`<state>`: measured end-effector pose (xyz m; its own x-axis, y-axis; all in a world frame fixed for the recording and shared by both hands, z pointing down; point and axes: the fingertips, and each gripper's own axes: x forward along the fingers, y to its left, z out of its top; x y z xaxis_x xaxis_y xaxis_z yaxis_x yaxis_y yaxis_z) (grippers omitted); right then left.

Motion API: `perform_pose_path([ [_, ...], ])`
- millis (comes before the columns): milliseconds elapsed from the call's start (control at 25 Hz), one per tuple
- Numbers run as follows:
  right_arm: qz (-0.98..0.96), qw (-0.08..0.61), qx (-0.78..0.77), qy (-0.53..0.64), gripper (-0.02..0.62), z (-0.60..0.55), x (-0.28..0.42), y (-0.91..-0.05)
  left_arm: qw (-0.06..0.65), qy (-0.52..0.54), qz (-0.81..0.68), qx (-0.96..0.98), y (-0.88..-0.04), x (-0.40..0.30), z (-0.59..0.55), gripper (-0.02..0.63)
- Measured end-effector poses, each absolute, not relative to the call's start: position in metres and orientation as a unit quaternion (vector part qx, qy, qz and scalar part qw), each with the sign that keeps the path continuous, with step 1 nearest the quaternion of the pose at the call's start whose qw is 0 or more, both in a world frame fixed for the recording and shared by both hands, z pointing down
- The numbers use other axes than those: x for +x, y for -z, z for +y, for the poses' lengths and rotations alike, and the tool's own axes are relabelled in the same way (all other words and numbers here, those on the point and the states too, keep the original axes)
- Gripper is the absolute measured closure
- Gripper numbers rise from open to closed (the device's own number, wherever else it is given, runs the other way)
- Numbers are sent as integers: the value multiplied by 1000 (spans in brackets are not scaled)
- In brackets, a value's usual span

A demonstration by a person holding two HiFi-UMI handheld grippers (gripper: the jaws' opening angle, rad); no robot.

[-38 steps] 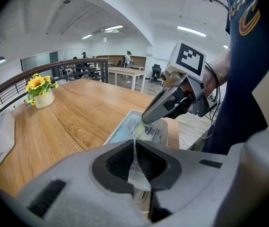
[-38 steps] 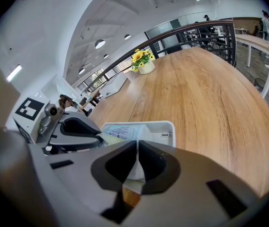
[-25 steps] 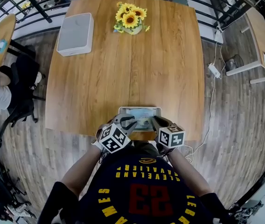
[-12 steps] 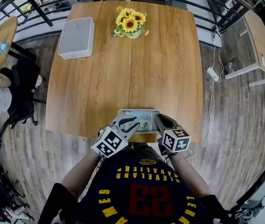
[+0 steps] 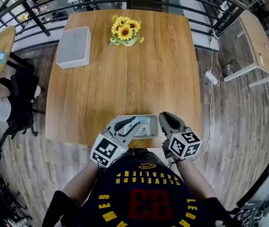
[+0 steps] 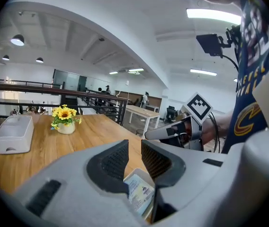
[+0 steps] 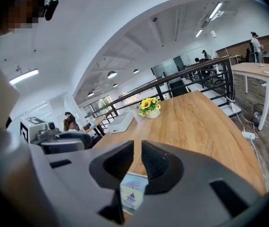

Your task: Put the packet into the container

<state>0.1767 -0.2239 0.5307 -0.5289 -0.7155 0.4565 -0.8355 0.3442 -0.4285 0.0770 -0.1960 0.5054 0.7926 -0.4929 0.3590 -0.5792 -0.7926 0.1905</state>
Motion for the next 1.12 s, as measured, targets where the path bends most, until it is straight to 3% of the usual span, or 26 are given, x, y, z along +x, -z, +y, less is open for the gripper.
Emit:
perform_pose_path([
  [280,-836,35,453,-309,546,-227,169,-474,142,-88,-281,945,-454,89,-197,533],
  [560,-867,7,444,-227,583,-221,164,-411,135,-33,-305,942,-408,89,-207,596],
  [1120,-883,-37,462,-70,583,-206,160,-344,117,15,-306,945,-362,95,-204,598],
])
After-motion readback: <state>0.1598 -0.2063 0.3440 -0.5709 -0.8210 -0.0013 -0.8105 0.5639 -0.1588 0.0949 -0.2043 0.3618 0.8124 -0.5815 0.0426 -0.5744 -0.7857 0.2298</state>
